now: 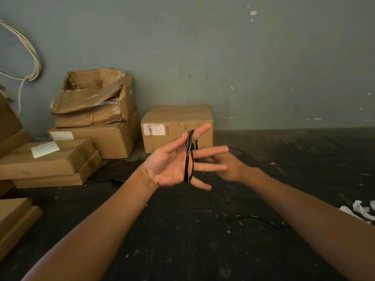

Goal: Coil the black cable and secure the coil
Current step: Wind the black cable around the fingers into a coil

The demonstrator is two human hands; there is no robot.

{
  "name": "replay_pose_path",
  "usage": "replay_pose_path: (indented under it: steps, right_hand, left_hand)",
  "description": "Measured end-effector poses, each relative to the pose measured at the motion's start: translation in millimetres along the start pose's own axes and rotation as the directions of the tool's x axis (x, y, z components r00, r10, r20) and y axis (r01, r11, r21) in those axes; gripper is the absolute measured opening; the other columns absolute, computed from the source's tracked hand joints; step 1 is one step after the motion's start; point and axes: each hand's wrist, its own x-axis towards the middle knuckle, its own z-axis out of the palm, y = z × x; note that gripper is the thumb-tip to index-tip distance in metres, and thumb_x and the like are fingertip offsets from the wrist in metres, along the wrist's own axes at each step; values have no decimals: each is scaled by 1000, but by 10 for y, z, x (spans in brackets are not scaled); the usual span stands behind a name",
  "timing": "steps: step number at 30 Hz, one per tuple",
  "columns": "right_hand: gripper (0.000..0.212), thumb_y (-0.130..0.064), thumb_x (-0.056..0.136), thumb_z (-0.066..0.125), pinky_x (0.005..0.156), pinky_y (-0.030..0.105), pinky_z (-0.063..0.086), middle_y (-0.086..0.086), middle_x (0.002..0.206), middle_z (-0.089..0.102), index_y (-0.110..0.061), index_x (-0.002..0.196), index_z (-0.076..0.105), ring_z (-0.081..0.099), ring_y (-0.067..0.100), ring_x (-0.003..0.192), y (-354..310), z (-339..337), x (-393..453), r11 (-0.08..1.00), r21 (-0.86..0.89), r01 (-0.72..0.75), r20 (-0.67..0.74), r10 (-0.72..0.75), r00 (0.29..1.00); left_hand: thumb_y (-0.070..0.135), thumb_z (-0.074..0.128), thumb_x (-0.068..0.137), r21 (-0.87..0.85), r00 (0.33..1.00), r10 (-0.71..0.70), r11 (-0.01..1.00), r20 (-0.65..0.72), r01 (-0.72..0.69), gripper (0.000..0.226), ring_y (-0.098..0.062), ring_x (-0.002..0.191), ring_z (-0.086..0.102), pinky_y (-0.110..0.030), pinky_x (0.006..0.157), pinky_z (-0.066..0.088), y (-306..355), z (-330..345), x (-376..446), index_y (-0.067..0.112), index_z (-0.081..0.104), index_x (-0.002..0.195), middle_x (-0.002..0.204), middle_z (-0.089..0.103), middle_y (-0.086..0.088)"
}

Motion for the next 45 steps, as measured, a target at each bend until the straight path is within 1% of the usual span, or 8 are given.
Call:
replay_pose_path:
  steps: [3, 7, 15, 29, 32, 36, 40, 45]
  right_hand:
    - [25, -3, 99, 47, 83, 29, 55, 18, 118, 66, -2, 119, 61, 65, 27, 105, -61, 236, -59, 1000, 24, 16, 7, -16, 1000]
    - [25, -23, 104, 39, 93, 44, 52, 6, 120, 66, -24, 124, 54, 65, 20, 105, -154, 481, -132, 997, -21, -76, 105, 77, 991]
    - [28, -33, 106, 30, 81, 46, 54, 6, 105, 66, -24, 128, 43, 64, 20, 88, -455, 574, -210, 981, -195, 10, 234, 36, 972]
    - [26, -40, 102, 40, 66, 34, 48, 0, 102, 68, -24, 108, 59, 58, 13, 78, -645, 25, -100, 938, -327, 115, 27, -113, 993]
    - [24, -39, 101, 42, 61, 25, 38, -3, 105, 69, -26, 111, 60, 56, 9, 79, -639, -103, -27, 918, -378, 118, 25, -117, 993]
    - [19, -35, 100, 46, 72, 35, 54, -7, 101, 69, -26, 105, 62, 59, 10, 80, -669, -333, 61, 904, -414, 105, -33, -130, 991]
    - [14, -37, 97, 53, 56, 19, 33, -17, 101, 68, -33, 101, 66, 59, 7, 80, -695, -529, 168, 886, -441, 145, -66, -193, 979]
    - [19, -43, 95, 55, 68, 32, 42, -8, 107, 71, -29, 98, 67, 63, 20, 97, -697, -735, 286, 866, -492, 91, -134, -178, 975]
  left_hand:
    - [47, 30, 99, -31, 998, 49, 998, -27, -50, 48, -50, 143, 22, -73, 97, 24, 49, 11, 24, 42, 43, 144, 160, 24, -18]
    - [45, 32, 99, -24, 993, 99, 995, -64, -101, 47, -52, 143, 21, -75, 97, 23, 175, -32, 39, 41, 44, 144, 160, 23, -19]
    - [49, 27, 103, -66, 966, 168, 981, -195, -183, 45, -53, 144, 21, -79, 97, 25, 254, -270, -14, 42, 45, 143, 162, 23, -18]
    - [50, 33, 102, -47, 902, 132, 985, -411, -166, 45, -48, 139, 37, -75, 105, 28, 94, -597, -297, 45, 38, 147, 155, 39, -17]
    - [50, 35, 101, -39, 910, 110, 990, -399, -136, 47, -43, 137, 43, -73, 100, 36, 48, -592, -332, 46, 37, 148, 154, 42, -16]
    - [50, 37, 100, 5, 920, 57, 998, -388, -59, 46, -43, 137, 42, -80, 102, 24, -25, -576, -369, 47, 40, 146, 148, 51, -9]
    - [49, 36, 99, -4, 935, -22, 1000, -353, 22, 48, -46, 140, 36, -80, 103, 21, -89, -516, -362, 42, 40, 147, 155, 41, -12]
    - [46, 33, 102, 6, 961, -134, 990, -241, 140, 48, -45, 143, 32, -80, 106, 13, -151, -408, -320, 42, 36, 149, 157, 36, -14]
